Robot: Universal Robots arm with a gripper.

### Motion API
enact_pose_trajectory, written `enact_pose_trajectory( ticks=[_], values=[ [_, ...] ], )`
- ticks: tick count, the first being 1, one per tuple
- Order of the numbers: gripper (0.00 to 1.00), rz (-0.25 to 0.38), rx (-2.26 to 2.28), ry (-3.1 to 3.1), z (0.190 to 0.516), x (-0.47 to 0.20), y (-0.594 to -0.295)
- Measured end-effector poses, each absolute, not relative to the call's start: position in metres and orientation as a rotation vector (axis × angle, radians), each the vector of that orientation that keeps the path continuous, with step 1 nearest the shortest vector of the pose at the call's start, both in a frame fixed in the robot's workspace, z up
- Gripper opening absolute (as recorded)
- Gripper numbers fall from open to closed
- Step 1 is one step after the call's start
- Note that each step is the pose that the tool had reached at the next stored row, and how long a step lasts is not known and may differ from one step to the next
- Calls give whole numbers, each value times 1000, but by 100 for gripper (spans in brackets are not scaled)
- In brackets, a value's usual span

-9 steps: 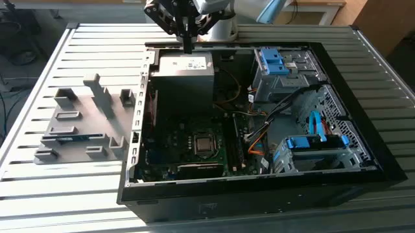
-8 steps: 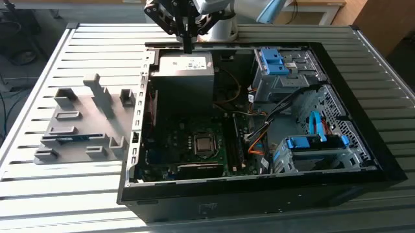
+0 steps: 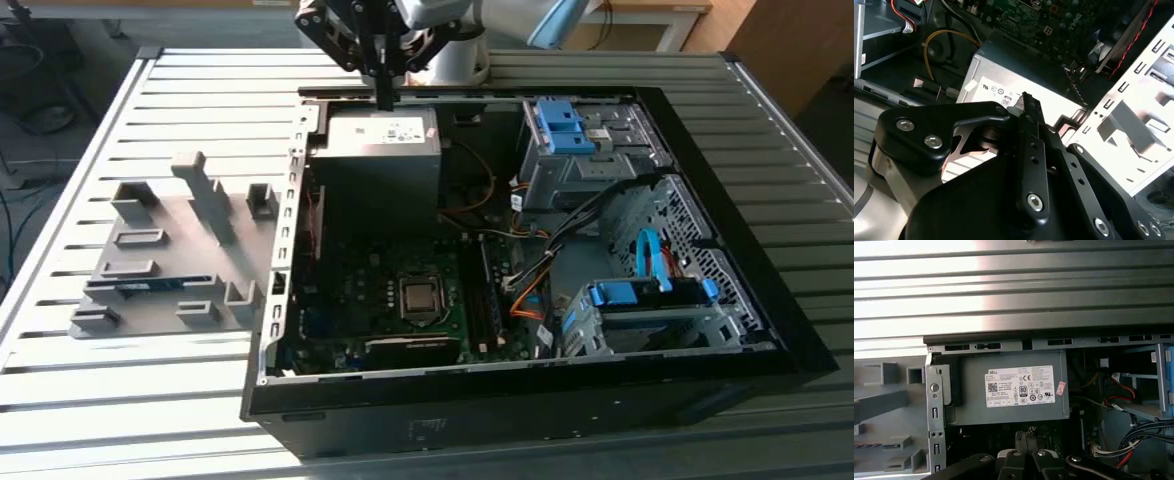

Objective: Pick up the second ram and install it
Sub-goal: 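Reach for the second ram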

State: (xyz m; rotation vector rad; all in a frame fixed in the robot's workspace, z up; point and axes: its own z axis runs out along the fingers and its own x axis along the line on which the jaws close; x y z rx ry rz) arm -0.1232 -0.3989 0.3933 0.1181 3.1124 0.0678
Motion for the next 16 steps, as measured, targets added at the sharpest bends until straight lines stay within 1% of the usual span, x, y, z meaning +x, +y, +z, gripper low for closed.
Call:
enact_pose_trajectory(
  ticks=[16],
  values=[
    [11, 68, 118, 3113, 393, -135, -399]
  ],
)
